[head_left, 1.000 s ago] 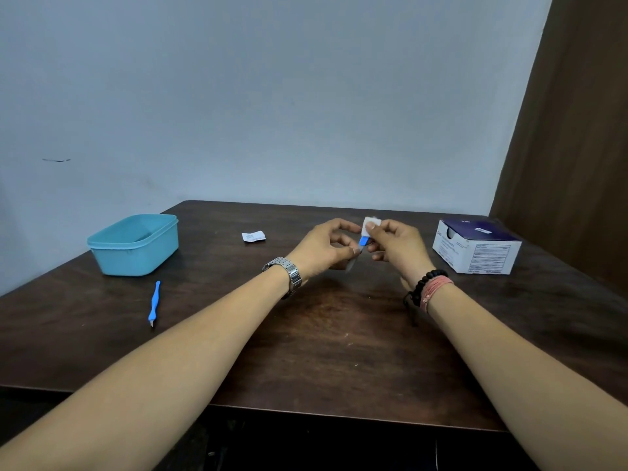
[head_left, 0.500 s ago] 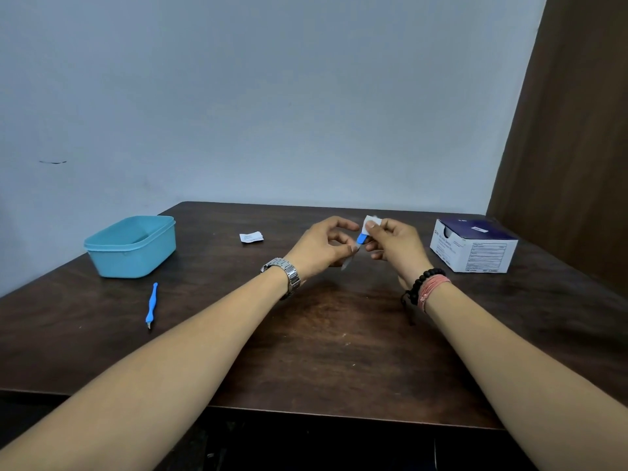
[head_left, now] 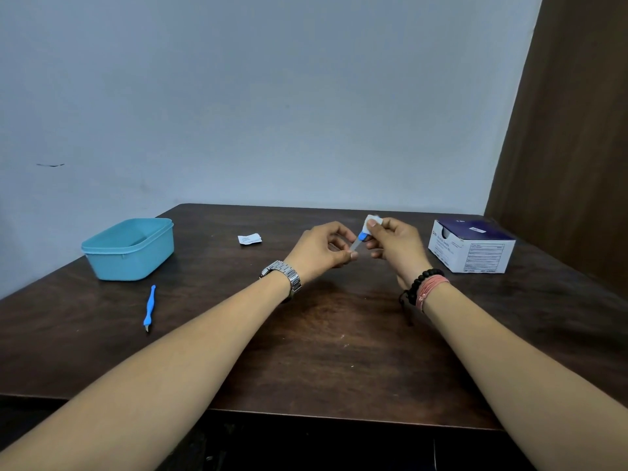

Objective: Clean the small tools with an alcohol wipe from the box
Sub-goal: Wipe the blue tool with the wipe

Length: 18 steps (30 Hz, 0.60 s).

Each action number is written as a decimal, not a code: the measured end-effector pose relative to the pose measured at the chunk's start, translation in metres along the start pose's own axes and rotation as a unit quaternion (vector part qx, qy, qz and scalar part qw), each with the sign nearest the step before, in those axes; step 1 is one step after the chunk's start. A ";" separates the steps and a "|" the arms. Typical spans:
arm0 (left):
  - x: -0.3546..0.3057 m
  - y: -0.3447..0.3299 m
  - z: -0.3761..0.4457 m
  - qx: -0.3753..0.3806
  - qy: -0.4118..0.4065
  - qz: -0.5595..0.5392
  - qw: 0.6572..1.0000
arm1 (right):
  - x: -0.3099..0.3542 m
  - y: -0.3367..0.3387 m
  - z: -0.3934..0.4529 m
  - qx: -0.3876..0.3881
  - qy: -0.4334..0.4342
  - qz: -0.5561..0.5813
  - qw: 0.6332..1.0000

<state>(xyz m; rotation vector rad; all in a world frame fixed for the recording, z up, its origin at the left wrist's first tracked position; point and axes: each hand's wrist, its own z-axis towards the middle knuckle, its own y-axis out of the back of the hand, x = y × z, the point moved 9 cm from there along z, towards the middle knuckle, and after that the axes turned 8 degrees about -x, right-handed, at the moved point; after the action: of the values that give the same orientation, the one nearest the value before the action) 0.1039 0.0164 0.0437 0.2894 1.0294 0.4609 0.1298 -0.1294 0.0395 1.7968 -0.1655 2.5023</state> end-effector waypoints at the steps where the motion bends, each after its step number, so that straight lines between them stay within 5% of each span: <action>1: -0.003 0.002 0.000 -0.007 -0.011 0.021 1.000 | 0.000 0.001 0.001 -0.006 -0.001 -0.001 1.000; 8: -0.012 0.007 -0.001 -0.044 -0.074 0.143 0.986 | -0.003 -0.008 -0.004 0.045 0.001 -0.017 0.999; 18: -0.029 0.008 -0.007 -0.070 -0.117 0.231 0.963 | -0.001 0.001 -0.001 -0.009 -0.008 0.005 1.000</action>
<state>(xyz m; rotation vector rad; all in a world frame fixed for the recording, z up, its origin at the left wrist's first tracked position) 0.0829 0.0085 0.0655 0.4486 0.6889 0.8958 0.1287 -0.1297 0.0380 1.8155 -0.1974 2.4860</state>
